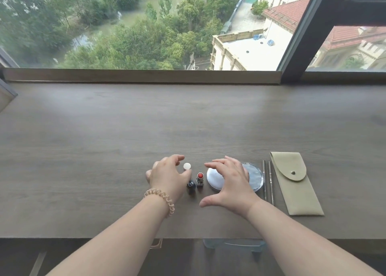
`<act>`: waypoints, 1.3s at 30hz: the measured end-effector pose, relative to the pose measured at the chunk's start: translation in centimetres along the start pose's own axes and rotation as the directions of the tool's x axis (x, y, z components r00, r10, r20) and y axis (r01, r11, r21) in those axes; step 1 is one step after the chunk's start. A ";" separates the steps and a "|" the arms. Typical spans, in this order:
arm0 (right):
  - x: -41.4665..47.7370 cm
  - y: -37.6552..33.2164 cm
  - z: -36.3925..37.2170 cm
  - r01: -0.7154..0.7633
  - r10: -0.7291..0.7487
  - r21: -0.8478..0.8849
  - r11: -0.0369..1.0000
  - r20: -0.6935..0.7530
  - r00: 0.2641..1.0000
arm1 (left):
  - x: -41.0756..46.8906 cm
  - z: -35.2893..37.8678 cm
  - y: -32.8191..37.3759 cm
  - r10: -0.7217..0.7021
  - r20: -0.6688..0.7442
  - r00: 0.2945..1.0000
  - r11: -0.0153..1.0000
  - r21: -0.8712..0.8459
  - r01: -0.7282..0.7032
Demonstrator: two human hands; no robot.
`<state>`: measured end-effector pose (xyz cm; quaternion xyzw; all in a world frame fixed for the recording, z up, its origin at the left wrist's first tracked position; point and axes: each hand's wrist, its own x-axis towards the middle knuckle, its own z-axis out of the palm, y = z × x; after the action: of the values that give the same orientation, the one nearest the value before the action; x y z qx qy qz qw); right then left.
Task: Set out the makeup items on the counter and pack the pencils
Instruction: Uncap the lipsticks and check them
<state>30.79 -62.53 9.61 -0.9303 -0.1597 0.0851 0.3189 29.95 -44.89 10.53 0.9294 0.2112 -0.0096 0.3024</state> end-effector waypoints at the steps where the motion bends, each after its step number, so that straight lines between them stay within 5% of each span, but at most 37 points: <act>1: -0.1 -0.2 -0.2 0.003 -0.003 0.008 1.000 0.001 1.000 | 0.0 0.1 0.0 0.005 0.018 1.000 1.000 0.019 -0.005; 5: -0.7 -1.3 -1.1 0.032 -0.030 0.044 0.999 -0.048 0.998 | -0.1 -1.1 0.4 0.037 -0.003 0.999 0.999 -0.025 -0.038; 11: 0.4 -5.8 -3.5 0.184 -0.161 0.045 0.982 -0.311 0.937 | -1.6 -7.1 3.0 0.220 -0.164 0.962 0.958 -0.151 -0.245; 13: 0.7 -8.2 -4.7 0.202 -0.161 0.092 0.975 -0.333 0.929 | -2.4 -8.9 4.1 0.221 -0.141 0.965 0.923 -0.289 -0.254; 20: 0.4 -13.4 -8.1 0.236 -0.146 0.362 0.902 -0.259 0.955 | -4.8 -13.2 6.2 0.233 -0.030 0.972 0.605 -0.778 -0.169; 26: -0.1 -14.5 -10.0 0.143 -0.032 0.728 0.670 -0.163 0.986 | -5.7 -14.0 5.9 0.280 0.113 0.953 0.602 -0.794 -0.082; 28: -0.2 -14.3 -10.5 0.136 -0.039 0.661 0.738 -0.159 0.986 | -6.1 -14.3 5.8 0.323 0.093 0.942 0.644 -0.751 -0.146; 31: 0.0 -13.7 -11.7 0.094 -0.037 0.293 0.952 -0.194 0.980 | -6.2 -14.7 5.3 0.366 0.078 0.927 0.724 -0.650 -0.231; 33: -0.2 -13.8 -12.3 0.072 -0.063 0.088 0.994 -0.100 0.993 | -6.3 -14.9 5.1 0.420 0.076 0.905 0.738 -0.609 -0.291; 35: -0.4 -14.3 -12.4 0.044 -0.044 0.083 0.996 -0.007 0.999 | -6.2 -14.9 5.2 0.459 0.062 0.886 0.752 -0.558 -0.351; 39: -0.6 -14.0 -11.8 0.075 -0.026 0.302 0.950 -0.164 0.986 | -5.8 -14.4 5.5 0.435 0.085 0.897 0.759 -0.570 -0.314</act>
<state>29.87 -59.02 27.56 -0.8689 -0.1427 0.0267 0.4732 25.25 -42.94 26.22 0.8218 -0.0195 0.0125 0.5692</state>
